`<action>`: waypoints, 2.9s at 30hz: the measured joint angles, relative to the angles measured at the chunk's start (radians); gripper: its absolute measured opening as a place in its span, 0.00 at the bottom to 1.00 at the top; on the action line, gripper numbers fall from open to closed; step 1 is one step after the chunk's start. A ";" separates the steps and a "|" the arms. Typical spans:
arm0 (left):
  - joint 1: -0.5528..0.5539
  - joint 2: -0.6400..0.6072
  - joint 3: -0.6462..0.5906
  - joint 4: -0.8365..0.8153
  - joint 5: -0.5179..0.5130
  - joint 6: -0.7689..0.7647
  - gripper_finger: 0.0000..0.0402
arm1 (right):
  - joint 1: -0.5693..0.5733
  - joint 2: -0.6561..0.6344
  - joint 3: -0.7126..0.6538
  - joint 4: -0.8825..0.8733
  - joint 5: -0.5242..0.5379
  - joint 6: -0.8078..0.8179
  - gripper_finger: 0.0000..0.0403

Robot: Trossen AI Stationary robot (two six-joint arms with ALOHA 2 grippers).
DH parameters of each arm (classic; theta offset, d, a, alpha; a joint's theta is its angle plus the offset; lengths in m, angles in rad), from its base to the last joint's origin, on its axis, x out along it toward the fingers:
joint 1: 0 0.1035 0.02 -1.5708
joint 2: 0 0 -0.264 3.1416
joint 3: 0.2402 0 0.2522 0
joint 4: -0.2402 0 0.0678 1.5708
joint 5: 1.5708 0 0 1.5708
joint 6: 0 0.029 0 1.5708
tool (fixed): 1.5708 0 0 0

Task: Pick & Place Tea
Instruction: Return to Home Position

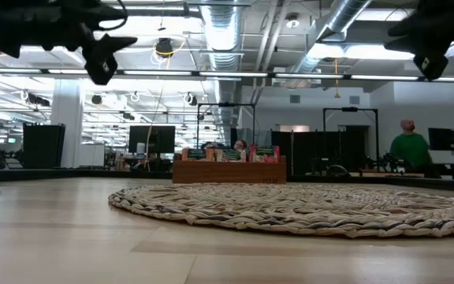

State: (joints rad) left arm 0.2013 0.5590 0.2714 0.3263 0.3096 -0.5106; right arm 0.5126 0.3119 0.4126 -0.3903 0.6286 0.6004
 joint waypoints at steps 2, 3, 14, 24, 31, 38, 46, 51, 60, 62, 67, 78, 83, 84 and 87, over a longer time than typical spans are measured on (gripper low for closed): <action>0.004 0.001 0.000 -0.021 -0.013 -0.058 0.42 | -0.008 0.000 0.000 -0.016 0.000 0.007 0.24; 0.008 0.001 0.000 -0.021 -0.025 -0.129 0.42 | -0.012 0.000 0.000 -0.022 0.000 0.023 0.24; 0.006 -0.246 0.002 -0.054 0.278 0.026 0.42 | -0.040 -0.035 0.000 0.117 0.001 -0.074 0.24; 0.005 -0.559 0.001 -0.498 0.071 0.180 0.42 | -0.022 -0.124 -0.068 0.176 0.022 -0.165 0.24; 0.006 -0.559 -0.003 -0.623 -0.088 0.351 0.42 | -0.067 -0.127 -0.272 0.477 0.073 -0.235 0.24; 0.006 -0.559 -0.112 -0.510 -0.120 0.364 0.42 | -0.104 -0.191 -0.373 0.660 -0.066 -0.303 0.24; 0.006 -0.559 -0.203 -0.327 -0.071 0.300 0.42 | -0.157 -0.308 -0.371 0.590 -0.249 -0.317 0.24; 0.006 -0.559 -0.204 -0.347 -0.062 0.283 0.42 | -0.178 -0.310 -0.377 0.495 -0.279 -0.237 0.24; 0.006 -0.550 -0.259 -0.271 -0.088 0.254 0.42 | -0.238 -0.310 -0.401 0.482 -0.289 -0.265 0.24; 0.006 -0.549 -0.260 -0.271 -0.110 0.253 0.42 | -0.248 -0.310 -0.401 0.471 -0.289 -0.288 0.24; 0.006 -0.546 -0.260 -0.283 -0.140 0.152 0.42 | -0.261 -0.310 -0.401 0.449 -0.288 -0.294 0.24; 0.006 -0.546 -0.261 -0.290 -0.140 0.072 0.42 | -0.261 -0.309 -0.401 0.445 -0.288 -0.294 0.24; 0.006 -0.546 -0.261 -0.291 -0.140 0.072 0.42 | -0.261 -0.309 -0.401 0.444 -0.288 -0.294 0.24; 0.006 -0.546 -0.261 -0.292 -0.140 0.073 0.42 | -0.261 -0.309 -0.401 0.444 -0.288 -0.294 0.24; 0.006 -0.546 -0.261 -0.292 -0.140 0.072 0.42 | -0.261 -0.309 -0.401 0.444 -0.288 -0.294 0.24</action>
State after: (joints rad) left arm 0.2073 0.0128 0.0105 0.0340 0.1699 -0.4384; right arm 0.2516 0.0025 0.0120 0.0536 0.3405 0.3061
